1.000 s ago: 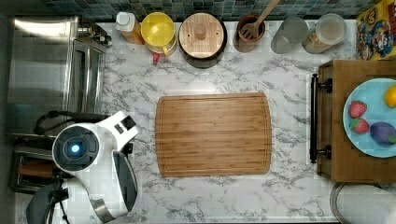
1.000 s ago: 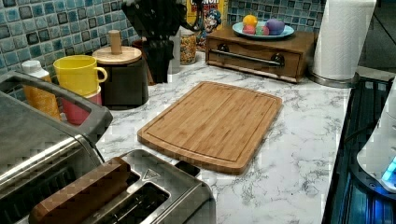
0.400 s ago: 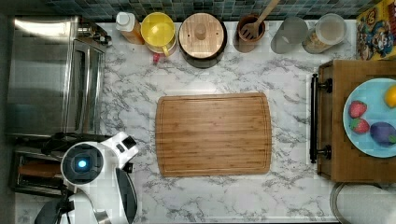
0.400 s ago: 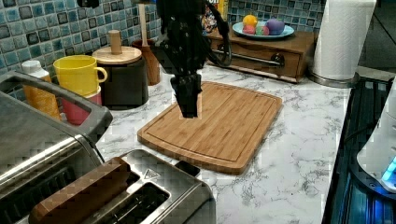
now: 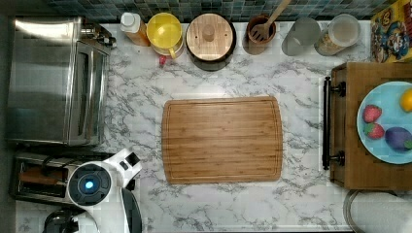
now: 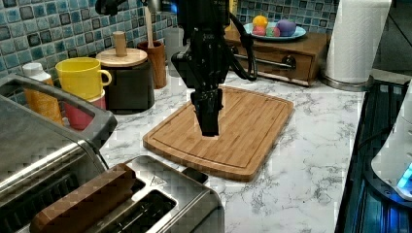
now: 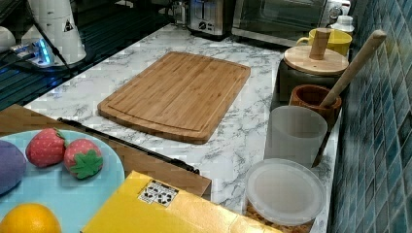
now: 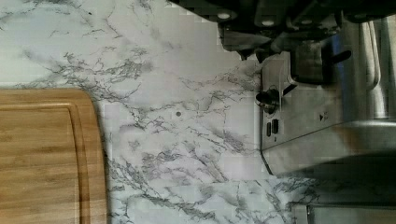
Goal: Turn on the toaster.
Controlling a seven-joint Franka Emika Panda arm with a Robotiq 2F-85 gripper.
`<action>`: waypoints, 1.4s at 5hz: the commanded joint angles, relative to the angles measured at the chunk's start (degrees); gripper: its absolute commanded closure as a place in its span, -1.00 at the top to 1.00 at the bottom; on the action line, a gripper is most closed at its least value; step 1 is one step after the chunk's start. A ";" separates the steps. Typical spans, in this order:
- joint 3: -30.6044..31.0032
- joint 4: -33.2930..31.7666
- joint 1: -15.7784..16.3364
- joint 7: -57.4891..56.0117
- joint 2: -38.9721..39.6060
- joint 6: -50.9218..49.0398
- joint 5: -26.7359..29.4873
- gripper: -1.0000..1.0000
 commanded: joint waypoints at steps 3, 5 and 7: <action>3.66 0.89 2.90 3.34 0.15 7.89 3.92 -1.00; 3.74 0.79 3.94 1.24 0.52 8.16 5.86 -1.00; 6.03 2.47 3.88 4.87 4.80 9.47 1.24 -1.00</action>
